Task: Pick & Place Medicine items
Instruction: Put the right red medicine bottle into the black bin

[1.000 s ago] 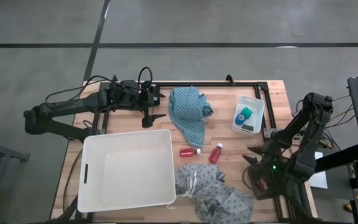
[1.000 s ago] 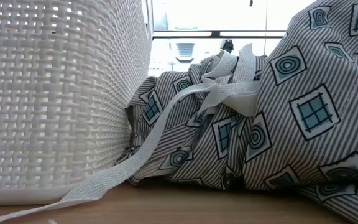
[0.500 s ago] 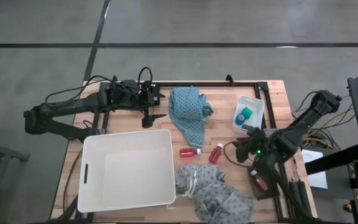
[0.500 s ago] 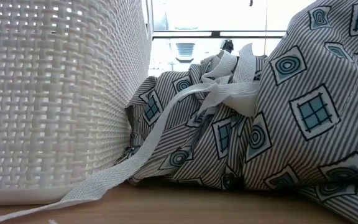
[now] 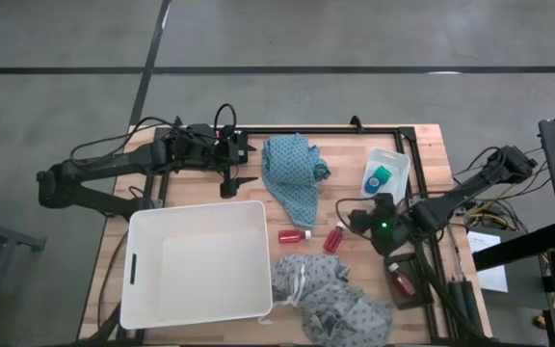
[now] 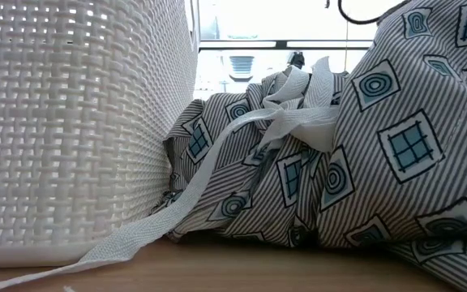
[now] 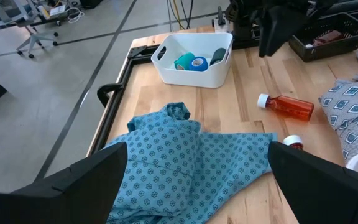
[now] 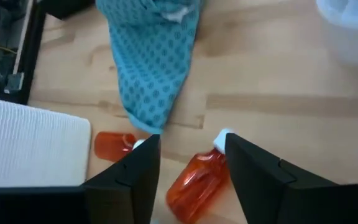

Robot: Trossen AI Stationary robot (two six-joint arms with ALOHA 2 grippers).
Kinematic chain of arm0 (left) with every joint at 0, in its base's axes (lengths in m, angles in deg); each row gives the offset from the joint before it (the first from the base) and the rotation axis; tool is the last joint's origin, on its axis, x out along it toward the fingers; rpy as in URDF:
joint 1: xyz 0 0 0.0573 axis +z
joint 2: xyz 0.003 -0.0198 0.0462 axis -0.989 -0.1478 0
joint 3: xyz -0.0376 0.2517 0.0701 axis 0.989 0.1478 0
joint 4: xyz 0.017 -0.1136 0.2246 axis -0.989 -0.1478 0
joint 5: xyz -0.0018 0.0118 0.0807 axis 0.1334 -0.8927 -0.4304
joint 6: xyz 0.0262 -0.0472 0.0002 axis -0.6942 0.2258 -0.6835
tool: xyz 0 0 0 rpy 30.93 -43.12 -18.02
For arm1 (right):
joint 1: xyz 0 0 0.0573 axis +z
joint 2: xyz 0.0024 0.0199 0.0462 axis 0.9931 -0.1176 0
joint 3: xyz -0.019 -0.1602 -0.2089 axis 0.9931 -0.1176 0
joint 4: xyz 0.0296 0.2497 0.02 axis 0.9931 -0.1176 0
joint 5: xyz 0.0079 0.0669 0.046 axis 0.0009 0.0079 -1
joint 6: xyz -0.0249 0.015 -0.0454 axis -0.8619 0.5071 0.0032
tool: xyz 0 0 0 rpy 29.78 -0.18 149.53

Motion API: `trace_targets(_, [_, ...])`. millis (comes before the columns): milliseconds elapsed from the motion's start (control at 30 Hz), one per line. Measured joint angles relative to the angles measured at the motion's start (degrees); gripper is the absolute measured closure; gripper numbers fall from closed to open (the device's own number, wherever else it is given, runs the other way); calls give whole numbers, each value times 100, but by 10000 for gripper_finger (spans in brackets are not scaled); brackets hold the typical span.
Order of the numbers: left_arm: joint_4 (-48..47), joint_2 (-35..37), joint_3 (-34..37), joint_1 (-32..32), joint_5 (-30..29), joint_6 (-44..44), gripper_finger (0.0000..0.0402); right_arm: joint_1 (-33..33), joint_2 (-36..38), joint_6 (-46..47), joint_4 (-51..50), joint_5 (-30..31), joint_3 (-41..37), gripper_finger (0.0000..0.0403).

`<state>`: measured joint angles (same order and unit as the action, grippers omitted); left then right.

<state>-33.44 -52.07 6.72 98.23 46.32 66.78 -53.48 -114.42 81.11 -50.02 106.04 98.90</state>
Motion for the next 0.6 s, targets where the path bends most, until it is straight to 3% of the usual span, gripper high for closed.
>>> trace_targets(367, [-3,0,0,-2,0,2,9,-438,-1011,1121,342,-900,161,178])
trace_targets(600, [-4,0,0,-2,0,2,9,-714,-1504,1224,325,-998,435,165])
